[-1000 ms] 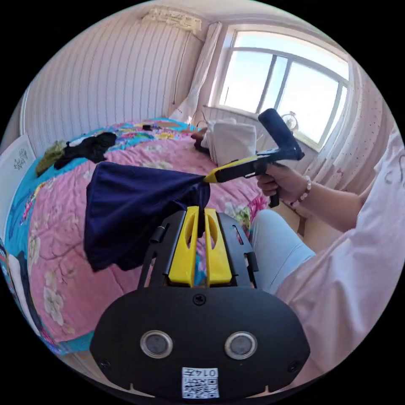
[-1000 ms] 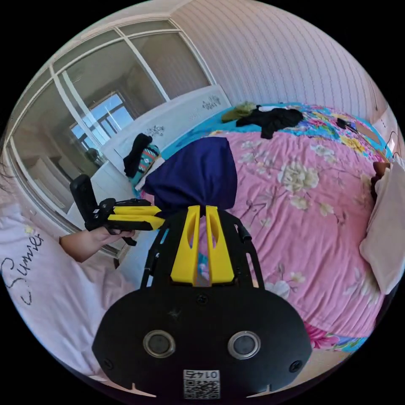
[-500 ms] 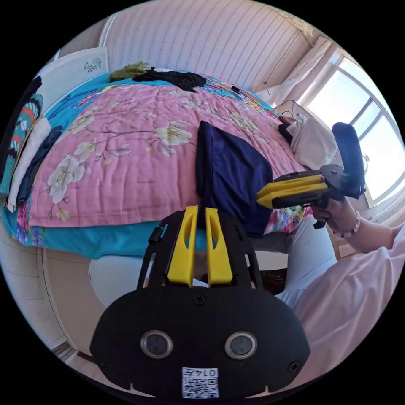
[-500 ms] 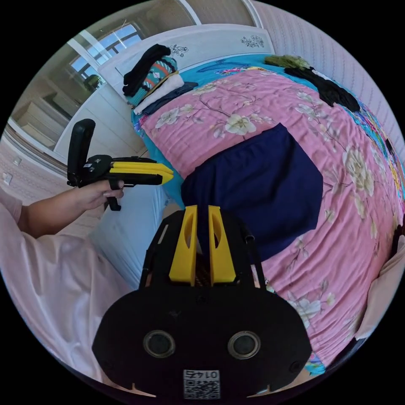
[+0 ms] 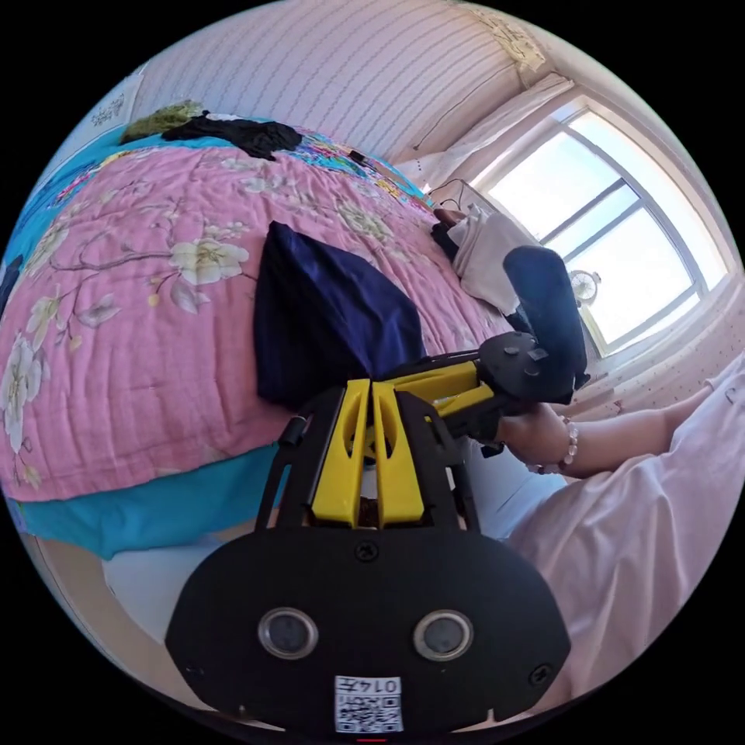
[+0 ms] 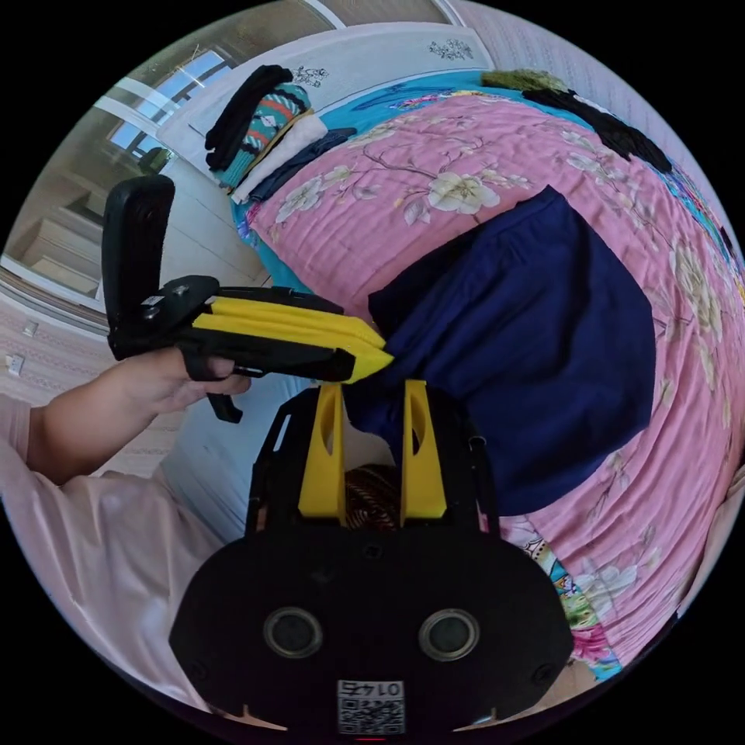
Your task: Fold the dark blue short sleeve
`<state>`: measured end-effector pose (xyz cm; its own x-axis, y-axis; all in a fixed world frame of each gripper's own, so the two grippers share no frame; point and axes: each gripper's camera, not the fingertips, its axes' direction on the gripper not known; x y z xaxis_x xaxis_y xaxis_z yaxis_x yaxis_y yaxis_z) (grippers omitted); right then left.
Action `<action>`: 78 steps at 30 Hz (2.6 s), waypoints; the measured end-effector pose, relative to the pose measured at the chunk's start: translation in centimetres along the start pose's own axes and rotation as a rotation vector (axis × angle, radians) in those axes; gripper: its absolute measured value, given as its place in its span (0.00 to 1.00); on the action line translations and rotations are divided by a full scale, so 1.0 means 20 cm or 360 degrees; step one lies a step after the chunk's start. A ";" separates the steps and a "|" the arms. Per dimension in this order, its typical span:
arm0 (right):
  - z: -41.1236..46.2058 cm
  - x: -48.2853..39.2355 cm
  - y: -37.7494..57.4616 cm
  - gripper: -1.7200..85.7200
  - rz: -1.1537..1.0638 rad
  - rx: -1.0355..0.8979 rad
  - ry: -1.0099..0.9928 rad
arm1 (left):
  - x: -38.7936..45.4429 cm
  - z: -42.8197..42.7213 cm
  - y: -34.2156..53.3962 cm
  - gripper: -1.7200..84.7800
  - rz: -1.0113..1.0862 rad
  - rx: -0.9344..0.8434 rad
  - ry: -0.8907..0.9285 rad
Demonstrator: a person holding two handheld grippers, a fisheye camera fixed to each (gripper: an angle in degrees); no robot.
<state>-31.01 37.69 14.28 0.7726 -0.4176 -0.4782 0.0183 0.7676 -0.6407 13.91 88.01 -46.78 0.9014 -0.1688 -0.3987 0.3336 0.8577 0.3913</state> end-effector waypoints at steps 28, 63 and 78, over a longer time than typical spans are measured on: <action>-0.93 0.76 1.63 0.03 0.1056 0.0779 0.0020 | -0.17 -1.01 -0.23 0.01 -0.0005 0.0146 -0.0155; -2.51 0.84 1.52 0.02 0.0305 0.1856 -0.0142 | 0.19 -3.15 -1.16 0.01 0.0320 0.1357 -0.0040; -1.72 0.82 1.50 0.02 0.0195 0.1362 -0.0014 | -0.55 -2.19 -0.44 0.01 -0.0173 0.0549 -0.0164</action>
<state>-39.59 37.22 -33.48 0.8054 -0.3066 -0.5073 0.4032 0.9107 0.0898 -10.93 103.55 -82.15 0.8730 -0.3126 -0.3745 0.4861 0.6211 0.6147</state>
